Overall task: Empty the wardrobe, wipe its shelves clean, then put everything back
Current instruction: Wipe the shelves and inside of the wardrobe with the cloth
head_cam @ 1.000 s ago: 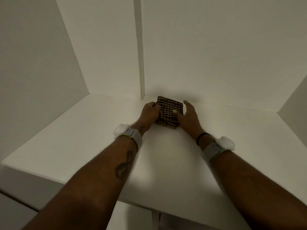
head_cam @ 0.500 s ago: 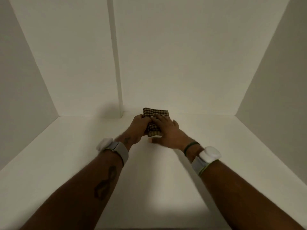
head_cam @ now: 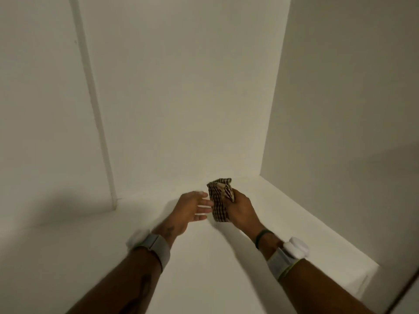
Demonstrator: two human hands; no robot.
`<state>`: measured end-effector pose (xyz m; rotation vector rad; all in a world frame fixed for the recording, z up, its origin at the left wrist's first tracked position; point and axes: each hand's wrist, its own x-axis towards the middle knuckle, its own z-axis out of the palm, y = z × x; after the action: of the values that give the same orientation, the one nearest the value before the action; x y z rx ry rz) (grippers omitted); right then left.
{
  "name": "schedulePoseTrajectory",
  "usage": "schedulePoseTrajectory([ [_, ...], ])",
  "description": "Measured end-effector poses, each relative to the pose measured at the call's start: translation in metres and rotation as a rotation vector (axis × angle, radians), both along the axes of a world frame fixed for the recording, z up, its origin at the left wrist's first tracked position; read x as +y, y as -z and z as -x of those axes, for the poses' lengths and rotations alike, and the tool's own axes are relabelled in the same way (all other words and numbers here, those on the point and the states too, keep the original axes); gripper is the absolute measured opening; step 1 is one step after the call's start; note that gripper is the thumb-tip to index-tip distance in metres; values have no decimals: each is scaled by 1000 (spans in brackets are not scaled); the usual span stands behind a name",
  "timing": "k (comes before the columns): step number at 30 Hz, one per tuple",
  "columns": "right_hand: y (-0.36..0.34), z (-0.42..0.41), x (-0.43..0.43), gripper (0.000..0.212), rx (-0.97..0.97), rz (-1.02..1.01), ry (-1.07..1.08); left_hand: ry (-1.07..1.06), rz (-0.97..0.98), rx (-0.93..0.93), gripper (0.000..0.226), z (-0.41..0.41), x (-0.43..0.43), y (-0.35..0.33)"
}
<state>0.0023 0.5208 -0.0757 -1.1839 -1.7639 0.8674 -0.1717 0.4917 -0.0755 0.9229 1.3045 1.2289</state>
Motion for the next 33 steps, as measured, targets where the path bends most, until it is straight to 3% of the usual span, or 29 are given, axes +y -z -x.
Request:
schedulePoseTrajectory([
  [7,-123,16,6,16,260,-102,-25,10,-190,298,23,24,2,-102],
  [16,-251,16,19,18,263,-313,-183,-196,-366,572,23,51,-13,-245],
  [28,-371,-46,71,14,80,-627,-32,-252,-465,1012,18,7,1,-356],
  [33,-415,-83,75,38,-175,-876,112,-244,-551,1219,16,-9,17,-400],
])
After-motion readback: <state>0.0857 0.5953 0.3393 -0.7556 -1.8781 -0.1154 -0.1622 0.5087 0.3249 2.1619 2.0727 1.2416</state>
